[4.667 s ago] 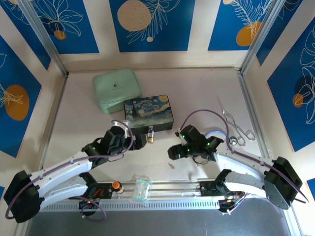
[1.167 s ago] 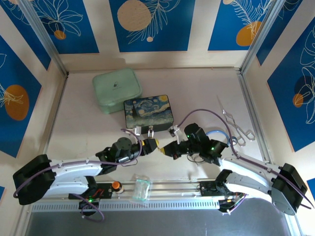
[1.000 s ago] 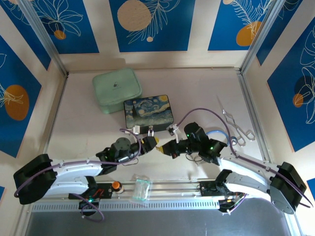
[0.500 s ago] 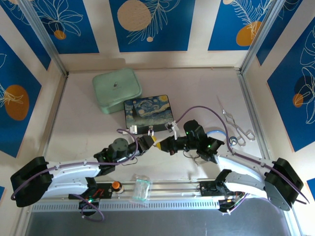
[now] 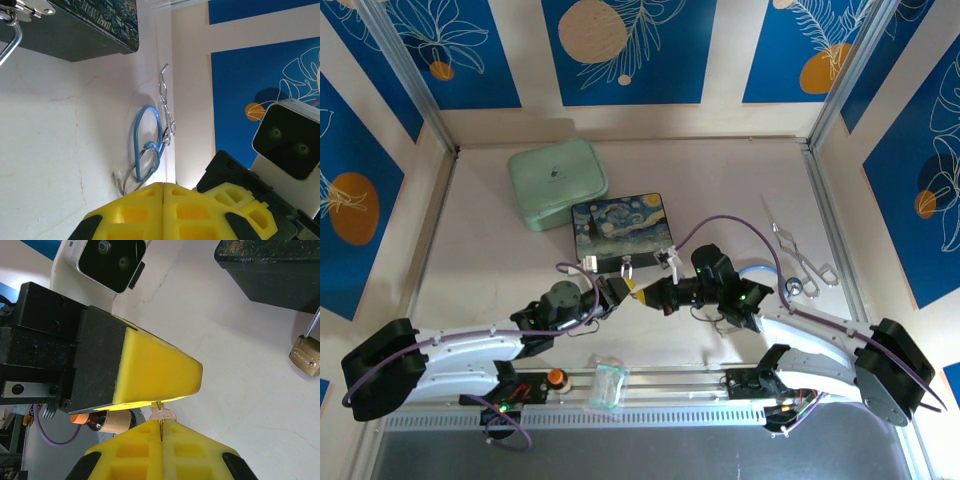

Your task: Unlock a padlock with a key

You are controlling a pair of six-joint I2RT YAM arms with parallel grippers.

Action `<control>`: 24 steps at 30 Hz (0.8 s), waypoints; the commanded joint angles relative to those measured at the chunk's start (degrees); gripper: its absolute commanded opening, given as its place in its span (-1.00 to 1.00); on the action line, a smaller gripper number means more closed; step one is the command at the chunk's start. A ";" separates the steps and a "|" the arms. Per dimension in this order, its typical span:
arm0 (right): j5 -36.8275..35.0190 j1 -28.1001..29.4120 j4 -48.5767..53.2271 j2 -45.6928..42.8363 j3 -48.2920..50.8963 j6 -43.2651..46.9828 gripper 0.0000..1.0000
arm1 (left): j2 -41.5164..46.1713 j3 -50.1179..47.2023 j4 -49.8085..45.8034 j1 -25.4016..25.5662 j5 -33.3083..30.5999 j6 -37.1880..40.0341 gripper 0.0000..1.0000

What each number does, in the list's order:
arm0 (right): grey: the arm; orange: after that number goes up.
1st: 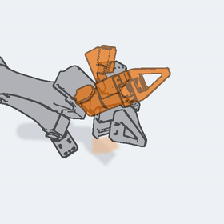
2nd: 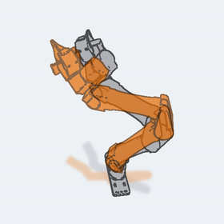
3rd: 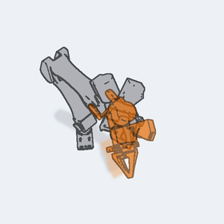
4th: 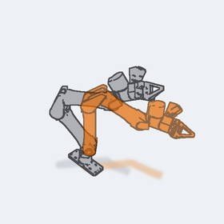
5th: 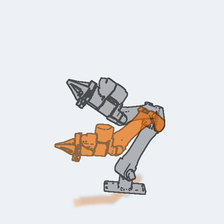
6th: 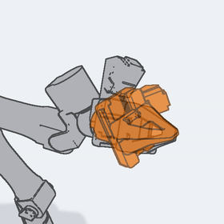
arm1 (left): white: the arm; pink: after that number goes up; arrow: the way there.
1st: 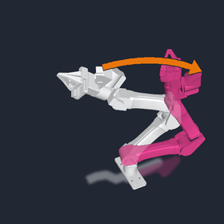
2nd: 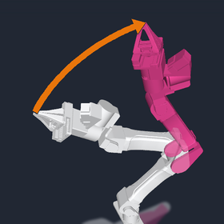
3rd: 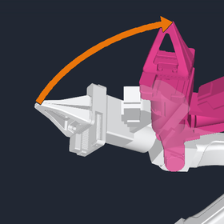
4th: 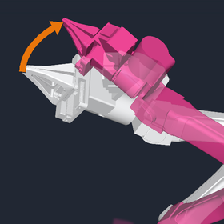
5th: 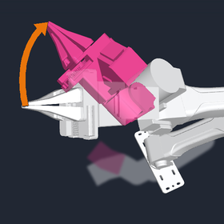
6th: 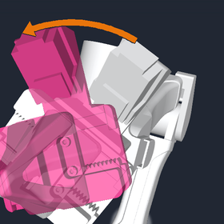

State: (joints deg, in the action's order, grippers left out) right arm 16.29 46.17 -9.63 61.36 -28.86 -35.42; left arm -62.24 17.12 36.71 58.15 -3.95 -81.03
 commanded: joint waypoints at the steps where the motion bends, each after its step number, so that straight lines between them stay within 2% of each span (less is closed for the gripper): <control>1: -1.02 -0.05 -3.39 -0.17 0.14 -1.68 -0.70 | 0.78 -0.04 -1.73 0.30 -1.33 0.78 -1.00; 2: -0.54 -0.54 -4.05 -0.43 0.52 -2.69 -0.20 | 1.18 -0.07 -1.83 0.22 -1.94 1.47 -1.00; 4: 0.15 -1.87 -6.84 -1.21 1.99 -6.48 0.49 | 2.16 0.10 -1.96 -0.11 -3.24 3.69 -1.00; 6: 0.19 -2.82 -11.48 -2.08 3.85 -11.09 0.82 | 3.13 -0.11 -1.60 -0.40 -5.16 5.41 -1.00; 7: -0.45 -2.80 -15.09 -2.21 4.88 -14.09 0.91 | 3.41 -0.32 -0.45 -0.41 -5.98 6.11 -1.00; 10: 0.32 -2.08 -25.37 0.15 6.11 -21.77 0.87 | 3.19 -0.93 5.49 -0.47 -7.23 7.24 -1.00; 12: 1.18 -1.41 -30.26 2.12 5.75 -25.17 0.73 | 3.09 -1.19 9.55 -0.48 -7.81 8.03 -1.00; 14: 1.78 -1.01 -35.83 3.64 6.22 -28.04 0.48 | 3.24 -1.26 13.12 -0.38 -8.56 9.07 -1.00; 16: 1.75 -1.00 -39.67 4.37 6.99 -30.05 0.35 | 3.64 -0.75 14.17 -0.46 -9.04 10.13 -1.00; 24: 1.54 -1.35 -38.10 4.39 6.54 -28.93 0.08 | 3.40 -0.03 15.59 -0.41 -8.85 9.50 -1.00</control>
State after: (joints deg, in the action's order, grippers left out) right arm 17.02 44.88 -45.17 65.71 -22.63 -63.81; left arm -59.18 16.60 48.71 57.98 -12.29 -72.29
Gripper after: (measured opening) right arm 0.545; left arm 0.050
